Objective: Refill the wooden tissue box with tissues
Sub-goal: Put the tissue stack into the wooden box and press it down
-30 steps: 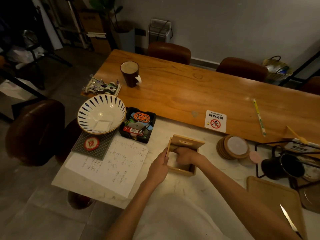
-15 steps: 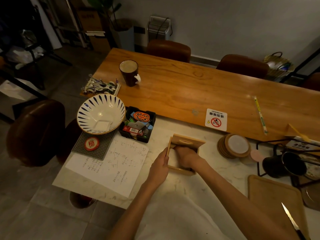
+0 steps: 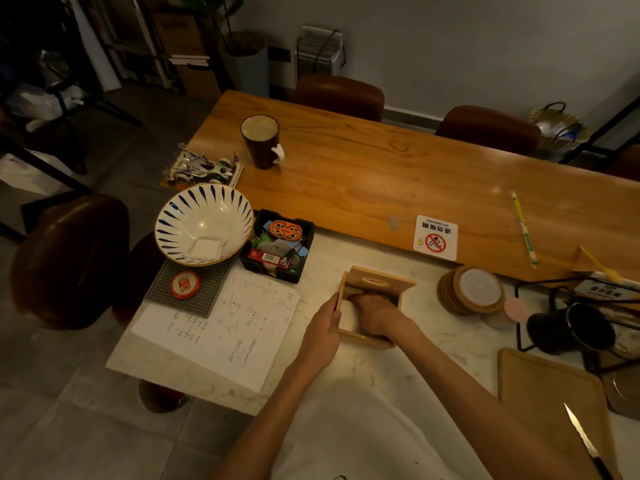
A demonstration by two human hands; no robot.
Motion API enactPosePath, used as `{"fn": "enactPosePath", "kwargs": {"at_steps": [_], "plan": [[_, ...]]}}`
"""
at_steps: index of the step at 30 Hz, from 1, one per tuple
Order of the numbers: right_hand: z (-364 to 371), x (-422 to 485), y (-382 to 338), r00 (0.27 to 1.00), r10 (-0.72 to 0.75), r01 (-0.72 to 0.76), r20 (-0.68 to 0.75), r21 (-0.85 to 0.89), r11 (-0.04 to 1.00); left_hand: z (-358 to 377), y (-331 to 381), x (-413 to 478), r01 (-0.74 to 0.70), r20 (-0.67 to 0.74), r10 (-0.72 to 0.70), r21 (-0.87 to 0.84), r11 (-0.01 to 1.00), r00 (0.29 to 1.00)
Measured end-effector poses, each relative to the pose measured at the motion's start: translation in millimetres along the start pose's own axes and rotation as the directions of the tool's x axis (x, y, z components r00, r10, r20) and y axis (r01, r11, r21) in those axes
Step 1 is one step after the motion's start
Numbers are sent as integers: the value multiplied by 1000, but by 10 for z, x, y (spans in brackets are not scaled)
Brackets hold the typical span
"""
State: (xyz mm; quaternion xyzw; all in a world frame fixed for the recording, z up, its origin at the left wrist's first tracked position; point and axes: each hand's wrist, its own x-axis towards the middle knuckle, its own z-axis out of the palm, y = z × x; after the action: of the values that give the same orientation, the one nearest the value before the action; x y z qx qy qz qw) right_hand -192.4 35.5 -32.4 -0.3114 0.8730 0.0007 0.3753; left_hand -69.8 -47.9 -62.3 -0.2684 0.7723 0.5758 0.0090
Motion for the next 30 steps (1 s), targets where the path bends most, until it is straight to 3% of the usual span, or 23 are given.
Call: {"fn": "enactPosePath", "kwargs": {"at_steps": [10, 12, 14, 16, 17, 19, 21, 23, 30], "plan": [[-128, -305, -24, 994, -104, 104, 23, -10, 994, -37, 61, -61, 15, 6, -14, -53, 998, 1000], [-159, -419, 37, 992, -117, 120, -50, 61, 991, -62, 82, -83, -6, 32, 8, -79, 997, 999], [-172, -571, 168, 978, -65, 103, -200, 185, 977, -132, 115, -33, -39, 89, 37, 20, 999, 995], [-158, -733, 324, 937, 38, 23, -348, 169, 985, -222, 165, 94, -48, 217, -15, 278, 959, 976], [-148, -796, 382, 927, 81, -46, -366, 104, 994, -256, 210, 163, -48, 295, -85, 419, 907, 952], [-149, -819, 423, 948, 178, -169, -264, 54, 984, -266, 335, 286, -65, 380, -204, 587, 807, 902], [-169, -713, 380, 963, 244, -236, -118, 76, 969, -217, 473, 383, -28, 350, -252, 631, 775, 902], [-146, -551, 314, 963, 264, -265, -61, -8, 964, -139, 562, 434, 37, 262, -282, 669, 742, 923], [25, -332, 210, 919, 372, -382, -132, -52, 923, 0, 568, 390, 50, 185, -262, 723, 689, 947]]}}
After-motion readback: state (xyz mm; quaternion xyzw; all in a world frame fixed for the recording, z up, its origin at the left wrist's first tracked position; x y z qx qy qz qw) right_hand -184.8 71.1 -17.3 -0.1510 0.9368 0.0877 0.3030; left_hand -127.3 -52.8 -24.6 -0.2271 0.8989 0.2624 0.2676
